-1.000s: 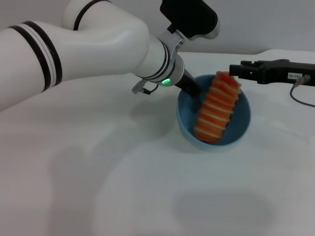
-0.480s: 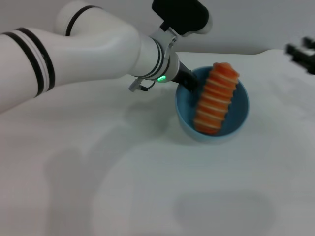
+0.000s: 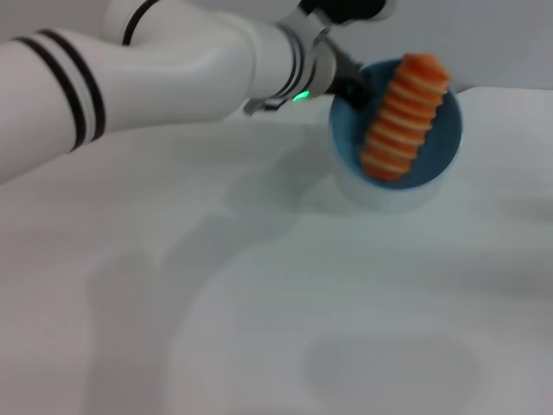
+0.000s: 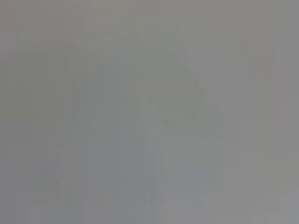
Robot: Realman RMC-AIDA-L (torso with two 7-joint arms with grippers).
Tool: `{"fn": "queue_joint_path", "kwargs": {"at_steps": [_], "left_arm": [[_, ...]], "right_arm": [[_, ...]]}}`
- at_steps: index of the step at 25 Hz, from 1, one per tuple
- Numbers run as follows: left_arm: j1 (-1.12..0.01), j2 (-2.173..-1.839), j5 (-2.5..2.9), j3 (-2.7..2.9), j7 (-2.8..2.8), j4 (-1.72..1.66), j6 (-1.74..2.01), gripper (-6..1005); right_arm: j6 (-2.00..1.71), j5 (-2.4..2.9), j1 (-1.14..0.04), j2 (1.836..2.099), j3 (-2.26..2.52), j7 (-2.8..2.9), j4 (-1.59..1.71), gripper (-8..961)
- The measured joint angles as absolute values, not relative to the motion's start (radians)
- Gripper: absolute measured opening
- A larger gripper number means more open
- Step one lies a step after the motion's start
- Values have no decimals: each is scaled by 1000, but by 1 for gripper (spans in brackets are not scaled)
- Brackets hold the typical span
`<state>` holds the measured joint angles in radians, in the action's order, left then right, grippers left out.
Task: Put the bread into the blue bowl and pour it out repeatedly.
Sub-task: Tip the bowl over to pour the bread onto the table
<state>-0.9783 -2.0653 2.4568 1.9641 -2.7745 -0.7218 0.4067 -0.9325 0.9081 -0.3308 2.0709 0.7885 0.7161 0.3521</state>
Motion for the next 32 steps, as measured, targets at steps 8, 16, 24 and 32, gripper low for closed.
{"fn": "queue_joint_path", "kwargs": {"at_steps": [8, 16, 24, 32], "left_arm": [[-1053, -2071, 2469, 1970, -2681, -701, 369, -1], [-1050, -2075, 2477, 2121, -2660, -698, 161, -1], [-1040, -2079, 2550, 2236, -2657, -672, 40, -2], [-1036, -2078, 2542, 2212, -2668, -659, 46, -2]], "right_arm": [[-1051, 670, -311, 2075, 656, 425, 146, 497], [-1111, 612, -313, 2076, 646, 352, 86, 491], [-1067, 610, -342, 2074, 645, 357, 74, 485], [-1029, 610, -366, 2075, 640, 369, 64, 479]]}}
